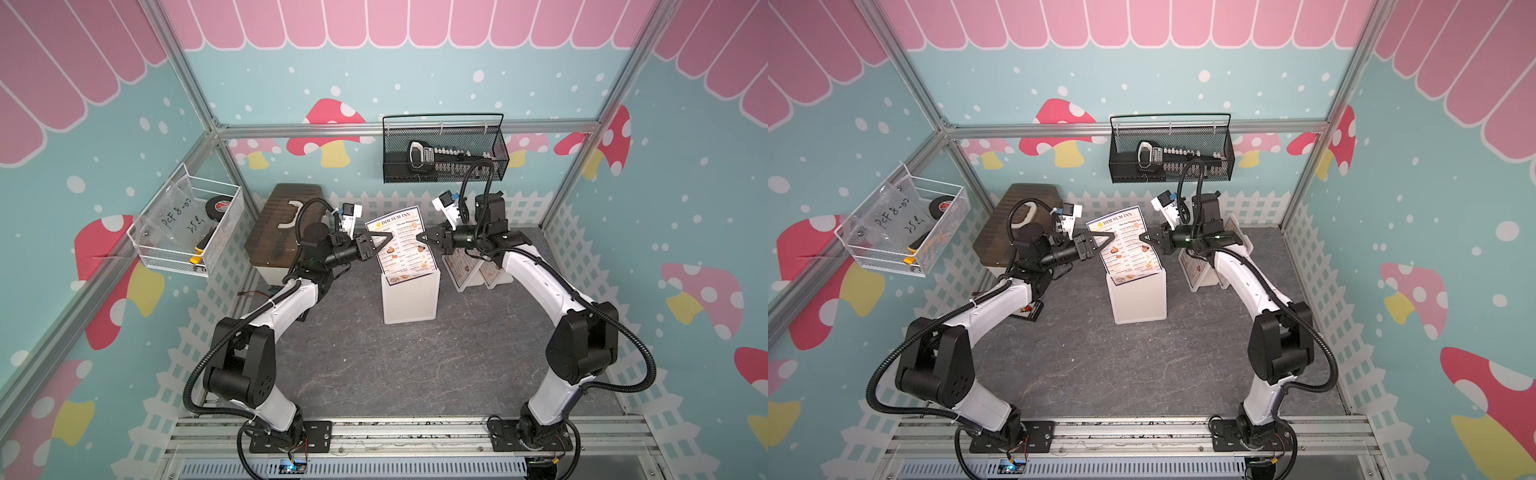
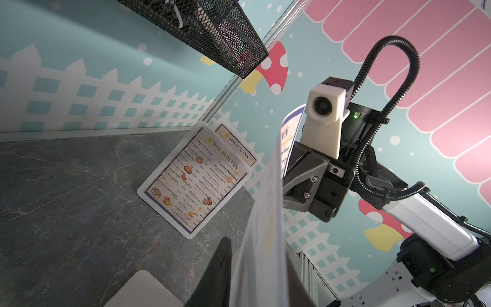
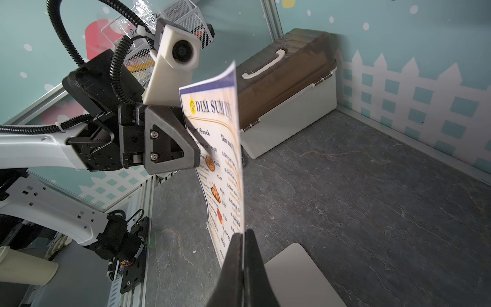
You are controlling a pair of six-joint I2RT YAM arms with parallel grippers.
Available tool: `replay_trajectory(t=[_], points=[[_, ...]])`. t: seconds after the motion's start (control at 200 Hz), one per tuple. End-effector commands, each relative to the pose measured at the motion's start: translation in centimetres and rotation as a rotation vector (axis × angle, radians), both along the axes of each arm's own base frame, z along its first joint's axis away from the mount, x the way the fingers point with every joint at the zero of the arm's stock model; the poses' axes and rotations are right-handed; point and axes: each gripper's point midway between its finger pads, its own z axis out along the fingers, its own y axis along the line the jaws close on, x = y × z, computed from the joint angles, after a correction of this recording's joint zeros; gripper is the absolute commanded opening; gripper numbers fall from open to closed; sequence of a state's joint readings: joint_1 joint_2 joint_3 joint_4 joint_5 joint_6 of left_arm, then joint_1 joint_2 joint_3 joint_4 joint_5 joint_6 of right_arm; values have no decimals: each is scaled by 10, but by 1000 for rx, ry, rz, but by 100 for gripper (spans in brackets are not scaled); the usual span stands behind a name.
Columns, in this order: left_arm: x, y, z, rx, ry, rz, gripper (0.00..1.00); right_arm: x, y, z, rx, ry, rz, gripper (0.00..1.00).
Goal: Insert the menus into the narrow rack
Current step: Insert the menu into the narrow rack.
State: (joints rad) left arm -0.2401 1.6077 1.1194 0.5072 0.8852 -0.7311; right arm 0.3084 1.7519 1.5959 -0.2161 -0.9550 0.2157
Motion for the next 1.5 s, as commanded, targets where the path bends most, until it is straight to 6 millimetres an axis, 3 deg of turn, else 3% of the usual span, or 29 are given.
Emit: replay_trajectory(t=[0.0,0.926,1.256,1.496], points=[[-3,6,15,-20,-39,18,24,-6,0,19,21,-54,-8,0],[-3,7,15,-25,-42,19,24,-6,-9,14,27,-59,-74,0],[0,12,17,-37,-43,33,20,-7,-12,7,18,-50,-89,0],[1,13,17,-38,-44,36,13,-5,-12,7,25,-53,-101,0]])
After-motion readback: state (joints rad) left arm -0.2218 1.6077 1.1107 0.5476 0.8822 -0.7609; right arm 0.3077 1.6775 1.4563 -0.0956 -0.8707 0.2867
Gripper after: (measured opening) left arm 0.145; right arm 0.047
